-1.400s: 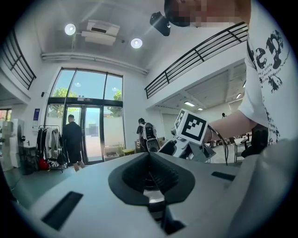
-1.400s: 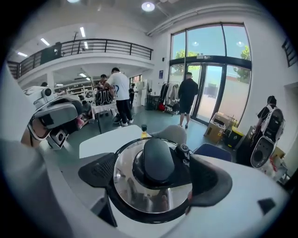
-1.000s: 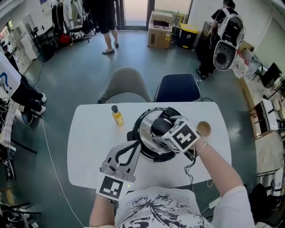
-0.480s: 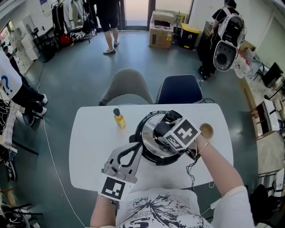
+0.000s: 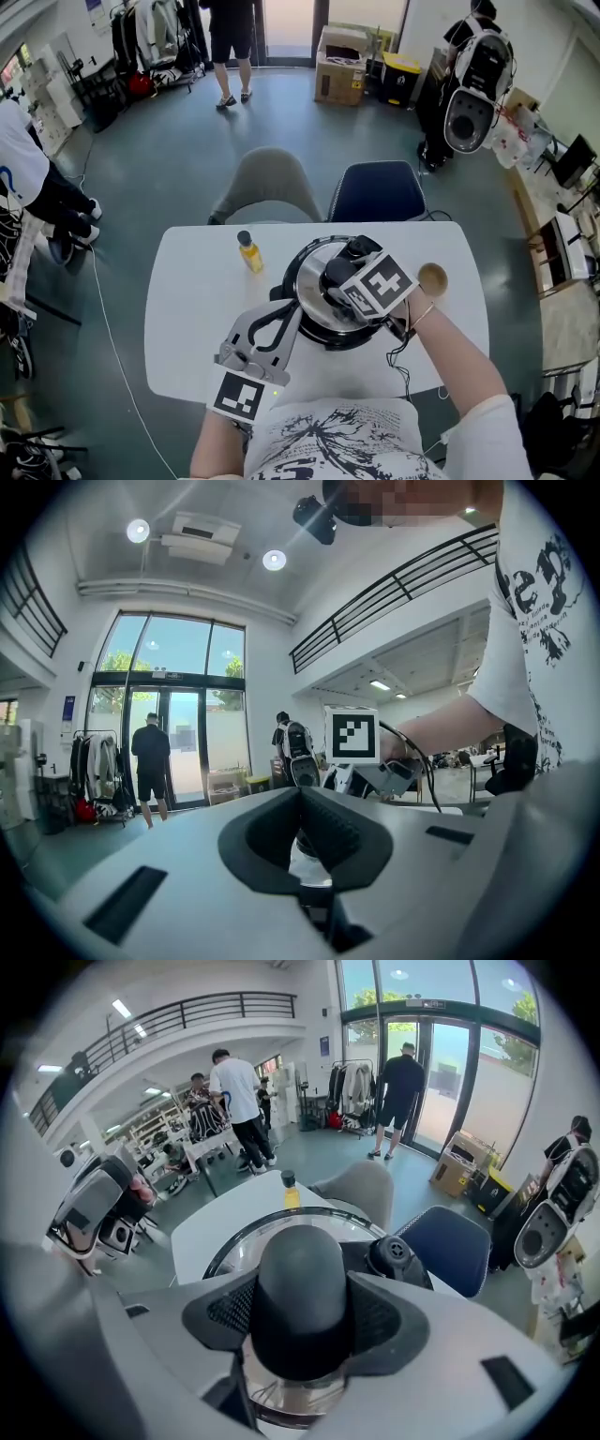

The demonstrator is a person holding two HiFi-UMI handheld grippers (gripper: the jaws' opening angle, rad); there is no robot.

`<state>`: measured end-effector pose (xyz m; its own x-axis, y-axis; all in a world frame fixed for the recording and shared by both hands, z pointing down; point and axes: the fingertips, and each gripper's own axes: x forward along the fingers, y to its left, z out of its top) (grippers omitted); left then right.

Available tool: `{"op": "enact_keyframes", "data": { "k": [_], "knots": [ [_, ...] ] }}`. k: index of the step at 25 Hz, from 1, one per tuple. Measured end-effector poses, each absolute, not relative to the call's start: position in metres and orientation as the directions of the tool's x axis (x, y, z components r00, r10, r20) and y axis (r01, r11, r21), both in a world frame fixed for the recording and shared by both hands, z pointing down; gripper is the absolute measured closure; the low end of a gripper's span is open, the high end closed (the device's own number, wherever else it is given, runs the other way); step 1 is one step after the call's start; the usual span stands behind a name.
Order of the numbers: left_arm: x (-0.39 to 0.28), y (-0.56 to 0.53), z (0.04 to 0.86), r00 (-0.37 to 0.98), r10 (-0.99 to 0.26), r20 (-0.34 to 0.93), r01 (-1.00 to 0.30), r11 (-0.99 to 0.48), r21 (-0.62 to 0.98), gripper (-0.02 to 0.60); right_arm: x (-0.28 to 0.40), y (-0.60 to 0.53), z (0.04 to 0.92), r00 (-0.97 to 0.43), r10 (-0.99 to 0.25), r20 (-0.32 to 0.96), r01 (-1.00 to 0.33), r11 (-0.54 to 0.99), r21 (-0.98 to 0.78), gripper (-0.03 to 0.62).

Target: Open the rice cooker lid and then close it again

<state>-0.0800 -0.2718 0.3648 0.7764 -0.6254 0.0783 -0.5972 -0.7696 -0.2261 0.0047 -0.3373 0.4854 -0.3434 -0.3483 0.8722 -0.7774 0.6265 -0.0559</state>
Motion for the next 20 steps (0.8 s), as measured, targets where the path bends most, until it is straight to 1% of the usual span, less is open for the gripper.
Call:
{"op": "enact_keyframes", "data": {
  "k": [8, 11, 15, 20],
  "knots": [
    [-0.075, -0.259, 0.353, 0.736, -0.673, 0.068, -0.642, -0.727, -0.244, 0.568, 0.009, -0.335, 0.458, -0.395, -0.383, 0.835, -0.752, 0.657, -0.054, 0.299],
    [-0.069, -0.252, 0.346, 0.713, -0.701, 0.026, -0.686, -0.704, -0.185, 0.568, 0.018, -0.326, 0.447, -0.416, -0.393, 0.820, -0.740, 0.671, -0.054, 0.299],
    [-0.047, -0.238, 0.338, 0.683, -0.731, -0.007, -0.725, -0.676, -0.130, 0.568, 0.043, -0.304, 0.443, -0.426, -0.392, 0.815, -0.720, 0.693, -0.042, 0.299],
    [-0.009, -0.209, 0.336, 0.672, -0.740, -0.007, -0.734, -0.665, -0.141, 0.568, 0.089, -0.273, 0.441, -0.432, -0.412, 0.802, -0.711, 0.703, -0.023, 0.299]
  ]
}}
